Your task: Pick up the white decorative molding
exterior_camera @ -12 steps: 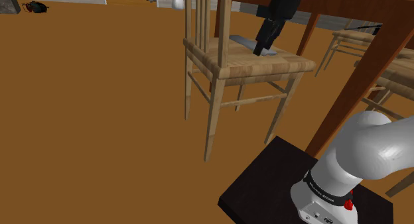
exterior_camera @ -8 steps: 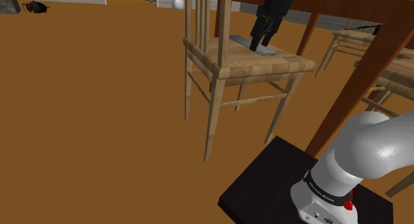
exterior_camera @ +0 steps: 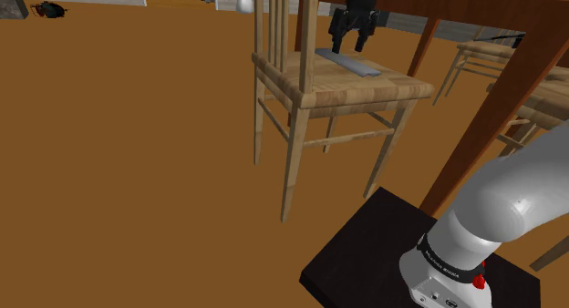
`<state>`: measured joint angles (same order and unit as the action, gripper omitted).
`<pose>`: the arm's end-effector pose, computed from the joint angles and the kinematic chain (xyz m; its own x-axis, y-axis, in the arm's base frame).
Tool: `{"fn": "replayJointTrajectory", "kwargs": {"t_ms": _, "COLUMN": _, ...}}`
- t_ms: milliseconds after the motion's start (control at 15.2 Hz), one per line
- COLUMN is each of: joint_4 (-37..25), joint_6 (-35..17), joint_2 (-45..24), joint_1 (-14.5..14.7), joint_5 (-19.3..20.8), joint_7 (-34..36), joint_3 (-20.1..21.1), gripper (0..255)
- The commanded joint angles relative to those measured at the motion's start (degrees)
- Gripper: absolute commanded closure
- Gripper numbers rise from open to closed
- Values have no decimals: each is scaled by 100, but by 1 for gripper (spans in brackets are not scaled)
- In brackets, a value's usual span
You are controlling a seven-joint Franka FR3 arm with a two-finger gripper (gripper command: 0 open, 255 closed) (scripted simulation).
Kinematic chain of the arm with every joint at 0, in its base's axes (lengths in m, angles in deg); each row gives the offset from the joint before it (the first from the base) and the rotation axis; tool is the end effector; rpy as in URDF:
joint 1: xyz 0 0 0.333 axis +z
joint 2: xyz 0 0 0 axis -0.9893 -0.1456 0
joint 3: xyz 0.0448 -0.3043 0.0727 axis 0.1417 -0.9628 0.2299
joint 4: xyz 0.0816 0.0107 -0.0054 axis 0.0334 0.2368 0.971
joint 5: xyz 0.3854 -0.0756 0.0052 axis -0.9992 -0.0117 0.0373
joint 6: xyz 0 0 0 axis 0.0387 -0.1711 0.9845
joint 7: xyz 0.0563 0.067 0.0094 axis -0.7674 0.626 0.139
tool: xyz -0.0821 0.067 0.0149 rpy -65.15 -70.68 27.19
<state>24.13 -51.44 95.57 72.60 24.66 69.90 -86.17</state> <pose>0.4453 -0.0732 0.6509 0.9735 -0.2212 0.0585 -0.2224 -0.9748 0.0152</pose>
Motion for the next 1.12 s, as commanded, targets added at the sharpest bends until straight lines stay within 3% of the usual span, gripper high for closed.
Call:
{"fn": "replayJointTrajectory", "kwargs": {"t_ms": 0, "joint_4": -561, "joint_6": 231, "joint_2": -492, "joint_1": -135, "joint_5": 34, "joint_7": 218, "joint_3": -89, "gripper": 0}}
{"fn": "replayJointTrajectory", "kwargs": {"t_ms": 198, "joint_4": -1252, "joint_6": 533, "joint_2": -1079, "joint_1": -284, "joint_5": 55, "joint_7": 478, "joint_3": -214, "gripper": 0}}
{"fn": "replayJointTrajectory", "kwargs": {"t_ms": 792, "joint_4": -480, "joint_6": -79, "joint_2": -918, "joint_1": -283, "joint_5": 61, "joint_7": 495, "joint_3": -216, "gripper": 0}}
{"fn": "replayJointTrajectory", "kwargs": {"t_ms": 858, "joint_4": -487, "joint_6": -87, "joint_2": -933, "joint_1": -285, "joint_5": 61, "joint_7": 492, "joint_3": -219, "gripper": 255}}
{"fn": "replayJointTrajectory", "kwargs": {"t_ms": 1056, "joint_4": -486, "joint_6": -84, "joint_2": -929, "joint_1": -285, "joint_5": 61, "joint_7": 492, "joint_3": -218, "gripper": 255}}
